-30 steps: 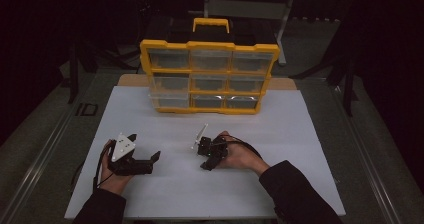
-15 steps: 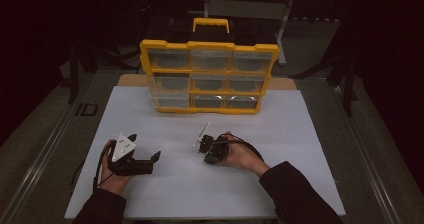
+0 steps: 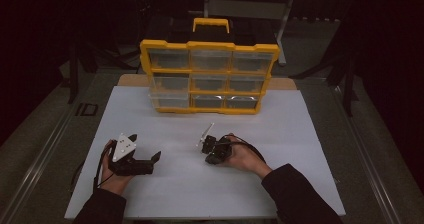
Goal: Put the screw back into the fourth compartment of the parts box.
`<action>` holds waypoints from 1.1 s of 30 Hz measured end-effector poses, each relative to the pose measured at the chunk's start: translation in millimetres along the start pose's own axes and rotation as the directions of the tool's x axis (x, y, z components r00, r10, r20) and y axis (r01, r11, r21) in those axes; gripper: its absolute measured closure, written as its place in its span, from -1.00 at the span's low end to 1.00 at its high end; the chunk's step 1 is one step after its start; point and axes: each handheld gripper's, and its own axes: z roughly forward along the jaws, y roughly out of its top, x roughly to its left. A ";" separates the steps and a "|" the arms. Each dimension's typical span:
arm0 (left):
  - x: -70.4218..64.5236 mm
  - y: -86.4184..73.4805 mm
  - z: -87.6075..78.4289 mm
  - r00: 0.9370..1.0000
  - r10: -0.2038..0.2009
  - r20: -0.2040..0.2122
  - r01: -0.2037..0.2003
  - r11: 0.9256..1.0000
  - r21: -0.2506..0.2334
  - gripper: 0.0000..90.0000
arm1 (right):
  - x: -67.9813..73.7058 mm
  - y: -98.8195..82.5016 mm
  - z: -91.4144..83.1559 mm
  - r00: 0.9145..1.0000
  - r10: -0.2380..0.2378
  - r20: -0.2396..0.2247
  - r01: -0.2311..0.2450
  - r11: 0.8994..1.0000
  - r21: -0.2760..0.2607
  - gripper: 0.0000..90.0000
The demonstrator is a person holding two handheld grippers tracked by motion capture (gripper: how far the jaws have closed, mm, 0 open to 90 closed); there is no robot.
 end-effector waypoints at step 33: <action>0.9 0.0 -0.5 1.000 -0.001 -0.001 0.001 1.000 -0.002 -0.98 | -7.1 15.8 -29.2 0.997 -0.038 -0.061 0.039 0.999 0.019 0.95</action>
